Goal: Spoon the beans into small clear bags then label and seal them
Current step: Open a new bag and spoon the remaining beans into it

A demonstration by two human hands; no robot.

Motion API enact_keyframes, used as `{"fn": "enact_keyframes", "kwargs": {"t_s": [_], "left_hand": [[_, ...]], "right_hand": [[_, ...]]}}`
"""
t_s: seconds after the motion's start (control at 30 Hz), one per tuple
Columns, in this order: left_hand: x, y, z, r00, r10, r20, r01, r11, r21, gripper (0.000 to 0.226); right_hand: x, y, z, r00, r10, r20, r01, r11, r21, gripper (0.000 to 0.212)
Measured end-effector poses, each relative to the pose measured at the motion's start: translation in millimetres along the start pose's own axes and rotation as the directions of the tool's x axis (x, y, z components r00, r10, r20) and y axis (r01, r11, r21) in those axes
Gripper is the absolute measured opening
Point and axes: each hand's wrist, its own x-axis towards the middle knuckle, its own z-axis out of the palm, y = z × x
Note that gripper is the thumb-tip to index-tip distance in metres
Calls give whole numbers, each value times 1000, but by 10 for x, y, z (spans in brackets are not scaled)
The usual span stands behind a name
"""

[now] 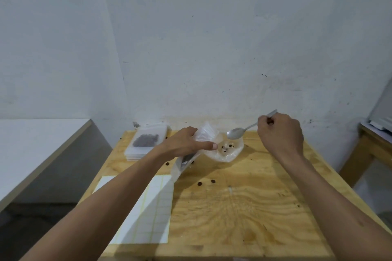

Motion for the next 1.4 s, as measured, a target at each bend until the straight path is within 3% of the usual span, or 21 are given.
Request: {"fn": "enact_keyframes", "kwargs": {"t_s": [0.27,0.4,0.53,0.63,0.73,0.9,1.17,1.33,1.4], "left_hand": [[-37,190,121,992,125,-29,-124,992,32,35],[-7,345,137,976,216,-24,-215,976,22,60],[127,583,176,970,245,6,-243,960,142,91],[199,558,184,981,189,41,-193,963,190,99],[198,404,140,988,143,49,-150,970,190,103],[108,199,-26,995,95,-6,-94,989,110,82],[33,-22,-52,999,47,-18,-44,992,116,30],[23,-12,24,997,80,-23,-77,993,93,45],[47,-42,58,994,88,-57,-84,994,70,40]], "right_hand": [[-211,264,339,997,40,68,-19,957,-290,46],[-213,207,378,993,106,49,-87,954,-287,37],[-220,232,482,925,369,88,-357,925,-129,39],[-300,362,542,769,609,192,-634,765,112,37],[-375,450,513,672,662,333,-741,605,291,33],[-380,481,469,731,571,372,-682,627,377,29],[-194,337,249,907,371,200,-416,862,289,36],[-206,299,195,923,317,220,-363,907,213,39],[-253,316,225,907,356,223,-401,894,202,38]]}}
